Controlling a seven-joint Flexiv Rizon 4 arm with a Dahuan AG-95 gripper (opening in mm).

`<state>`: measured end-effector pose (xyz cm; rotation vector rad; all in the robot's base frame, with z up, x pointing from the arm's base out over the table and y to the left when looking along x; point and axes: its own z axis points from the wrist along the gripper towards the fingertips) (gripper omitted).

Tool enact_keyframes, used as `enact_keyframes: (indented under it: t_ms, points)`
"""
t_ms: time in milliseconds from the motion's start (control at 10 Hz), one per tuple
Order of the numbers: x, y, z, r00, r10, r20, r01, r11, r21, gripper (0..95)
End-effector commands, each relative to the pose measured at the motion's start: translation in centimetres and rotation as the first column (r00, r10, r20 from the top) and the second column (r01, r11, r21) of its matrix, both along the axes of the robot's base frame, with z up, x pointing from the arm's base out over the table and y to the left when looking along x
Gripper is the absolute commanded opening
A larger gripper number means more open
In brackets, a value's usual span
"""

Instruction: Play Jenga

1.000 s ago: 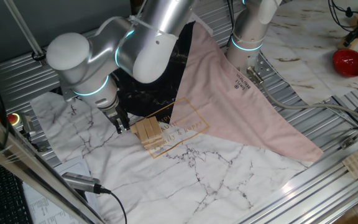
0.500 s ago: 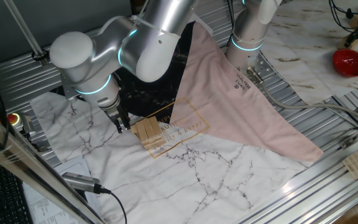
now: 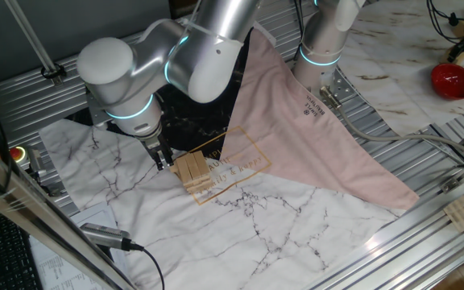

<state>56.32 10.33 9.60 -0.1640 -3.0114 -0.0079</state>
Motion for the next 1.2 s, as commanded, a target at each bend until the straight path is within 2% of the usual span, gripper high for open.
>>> enact_keyframes:
  t_ms: [100, 500, 1200]
  points:
    - [0.09, 0.01, -0.06, 1.0, -0.001, -0.002, 0.001, 1.0, 0.001, 0.0]
    - [0.47, -0.18, -0.39, 1.0, -0.006, -0.005, 0.006, 1.0, 0.0, 0.0]
    - [0.52, -0.16, -0.5, 1.0, -0.01, -0.013, 0.01, 1.0, 0.001, 0.0]
